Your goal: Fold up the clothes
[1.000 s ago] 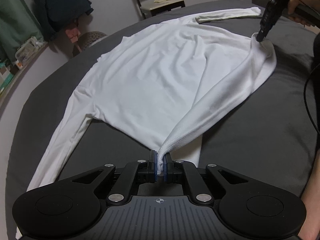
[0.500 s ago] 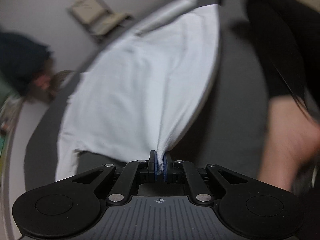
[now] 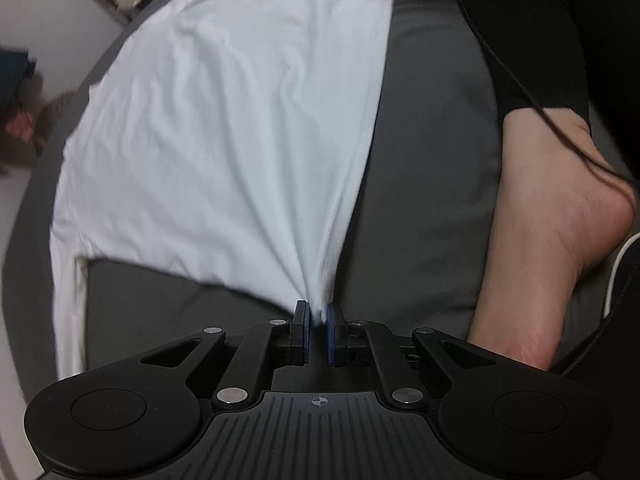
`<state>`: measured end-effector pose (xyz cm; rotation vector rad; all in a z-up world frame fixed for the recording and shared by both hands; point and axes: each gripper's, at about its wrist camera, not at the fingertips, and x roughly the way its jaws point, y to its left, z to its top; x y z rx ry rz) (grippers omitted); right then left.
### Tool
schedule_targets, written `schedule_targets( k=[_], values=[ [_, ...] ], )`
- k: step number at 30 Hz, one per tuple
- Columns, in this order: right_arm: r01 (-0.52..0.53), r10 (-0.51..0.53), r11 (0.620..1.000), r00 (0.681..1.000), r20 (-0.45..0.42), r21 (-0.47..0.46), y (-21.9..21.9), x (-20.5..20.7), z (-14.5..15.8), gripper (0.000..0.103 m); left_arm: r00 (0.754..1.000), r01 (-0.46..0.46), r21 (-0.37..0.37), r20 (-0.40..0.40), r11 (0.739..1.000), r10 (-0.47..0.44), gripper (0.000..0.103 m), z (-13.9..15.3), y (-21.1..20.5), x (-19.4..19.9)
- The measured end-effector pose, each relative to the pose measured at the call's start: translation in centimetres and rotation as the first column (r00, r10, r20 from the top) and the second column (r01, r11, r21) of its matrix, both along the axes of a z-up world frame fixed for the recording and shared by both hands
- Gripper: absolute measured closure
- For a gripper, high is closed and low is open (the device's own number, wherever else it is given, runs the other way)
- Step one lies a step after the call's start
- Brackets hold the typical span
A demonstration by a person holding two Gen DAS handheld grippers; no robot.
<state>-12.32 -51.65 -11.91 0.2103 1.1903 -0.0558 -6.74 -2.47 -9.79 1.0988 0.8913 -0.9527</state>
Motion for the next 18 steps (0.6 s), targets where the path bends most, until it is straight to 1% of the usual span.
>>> schedule_targets(
  k=[3,6,7,8,10,11,13,14,16,18],
  values=[
    [-0.073,0.072,0.996,0.997,0.03,0.05,3.2,0.6,0.4,0.064,0.996,-0.068,-0.049,-0.061,0.996,0.065,0.095,0.5,1.3,0.4],
    [-0.177,0.169,0.977,0.983,0.071,0.121,7.1,1.0,0.5,0.063,0.986,-0.139,-0.107,-0.102,0.984,0.128,0.095,1.3,3.0,1.2],
    [-0.224,0.212,0.965,0.973,0.095,0.138,8.7,1.2,0.4,0.063,0.981,-0.169,-0.137,-0.118,0.976,0.153,0.095,1.7,3.7,1.5],
    [-0.286,0.268,0.946,0.955,0.128,0.152,10.6,1.2,0.3,0.063,0.972,-0.211,-0.166,-0.139,0.963,0.189,0.095,1.9,4.3,2.2],
    [-0.408,0.377,0.899,0.905,0.196,0.159,14.8,1.4,-0.1,0.063,0.949,-0.294,-0.222,-0.185,0.93,0.256,0.095,2.4,5.5,3.5],
    [-0.474,0.435,0.868,0.87,0.23,0.15,17.3,1.4,-0.4,0.063,0.933,-0.341,-0.249,-0.209,0.906,0.294,0.095,2.6,6.0,4.2],
    [-0.599,0.553,0.792,0.786,0.277,0.12,22.6,1.4,-1.0,0.063,0.887,-0.449,-0.306,-0.266,0.84,0.377,0.095,2.7,7.5,6.0],
    [-0.649,0.604,0.755,0.744,0.286,0.094,24.9,1.4,-1.4,0.063,0.862,-0.497,-0.326,-0.29,0.804,0.416,0.095,2.7,8.2,6.7],
    [-0.732,0.697,0.681,0.655,0.292,0.016,29.3,1.2,-2.2,0.063,0.808,-0.585,-0.361,-0.337,0.727,0.483,0.095,2.6,9.5,7.8],
    [-0.785,0.771,0.612,0.565,0.293,-0.095,33.1,0.7,-2.8,0.063,0.758,-0.651,-0.389,-0.377,0.652,0.532,0.095,2.6,10.8,8.8]
  ],
)
